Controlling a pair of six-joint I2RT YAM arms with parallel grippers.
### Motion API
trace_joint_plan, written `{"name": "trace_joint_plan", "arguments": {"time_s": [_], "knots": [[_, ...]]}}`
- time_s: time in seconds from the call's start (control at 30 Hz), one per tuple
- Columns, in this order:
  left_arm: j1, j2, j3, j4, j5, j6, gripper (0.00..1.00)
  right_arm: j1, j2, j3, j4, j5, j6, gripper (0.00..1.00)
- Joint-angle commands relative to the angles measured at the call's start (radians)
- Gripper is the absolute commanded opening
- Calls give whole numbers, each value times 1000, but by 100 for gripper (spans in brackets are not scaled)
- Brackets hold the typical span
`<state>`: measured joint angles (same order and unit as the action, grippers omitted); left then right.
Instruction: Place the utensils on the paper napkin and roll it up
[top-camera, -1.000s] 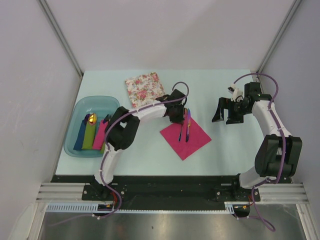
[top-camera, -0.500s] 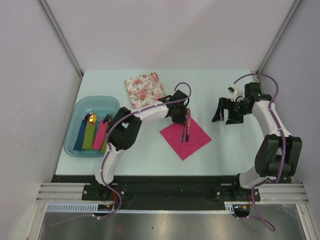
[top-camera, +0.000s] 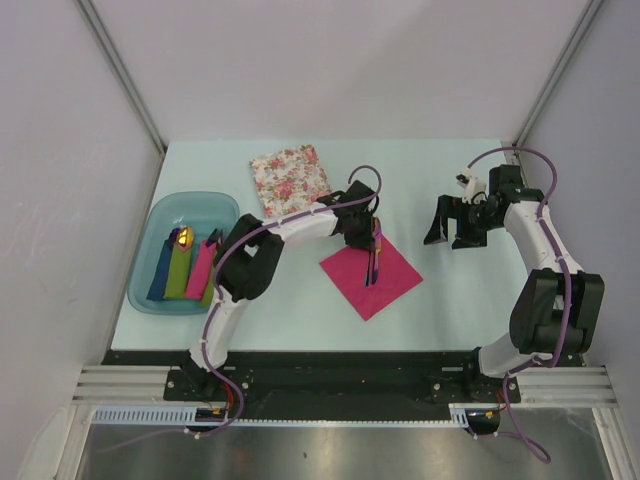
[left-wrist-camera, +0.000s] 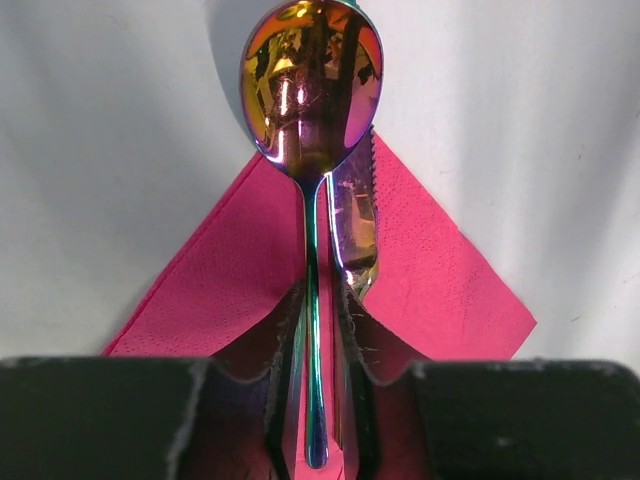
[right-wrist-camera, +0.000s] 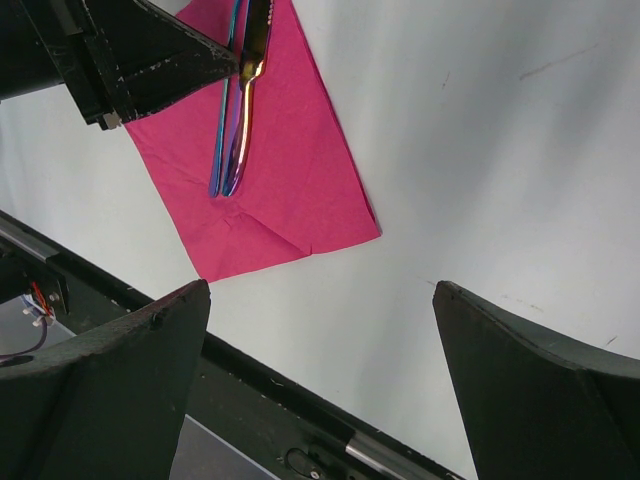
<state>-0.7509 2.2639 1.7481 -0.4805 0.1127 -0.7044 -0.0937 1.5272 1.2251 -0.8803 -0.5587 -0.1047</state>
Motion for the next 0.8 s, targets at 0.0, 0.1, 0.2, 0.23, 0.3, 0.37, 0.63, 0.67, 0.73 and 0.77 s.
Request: {"name": "trace_joint_plan", "arguments": {"time_s": [0.0, 0.1, 0.2, 0.23, 0.3, 0.37, 0.63, 0.67, 0.73, 0.77], "knots": [[-10, -36, 27, 13, 18, -21, 25, -5, -32, 4, 18, -23, 2, 100], [-7, -105, 8, 39, 16, -7, 32, -5, -33, 10, 17, -26, 2, 100], [-13, -228, -35, 92, 4, 58, 48, -6, -33, 30, 7, -26, -4, 100], [-16, -256, -38, 86, -11, 80, 56, -5, -35, 37, 3, -26, -4, 100], [-16, -317, -44, 59, -34, 155, 65, -9, -42, 62, -6, -41, -10, 100], [-16, -414, -59, 34, -82, 216, 80, -9, -56, 76, -14, -52, -15, 100], [-10, -757, -283, 29, 30, 565, 100, -8, -136, 80, -11, -171, 2, 100], [-10, -815, -309, 34, 57, 582, 100, -6, -144, 74, -9, -188, 3, 100], [-11, -868, -370, 37, 68, 660, 100, -2, -177, 53, -2, -219, 8, 100], [-11, -912, -380, 23, 76, 699, 100, 3, -188, 36, 0, -224, 10, 100]]}}
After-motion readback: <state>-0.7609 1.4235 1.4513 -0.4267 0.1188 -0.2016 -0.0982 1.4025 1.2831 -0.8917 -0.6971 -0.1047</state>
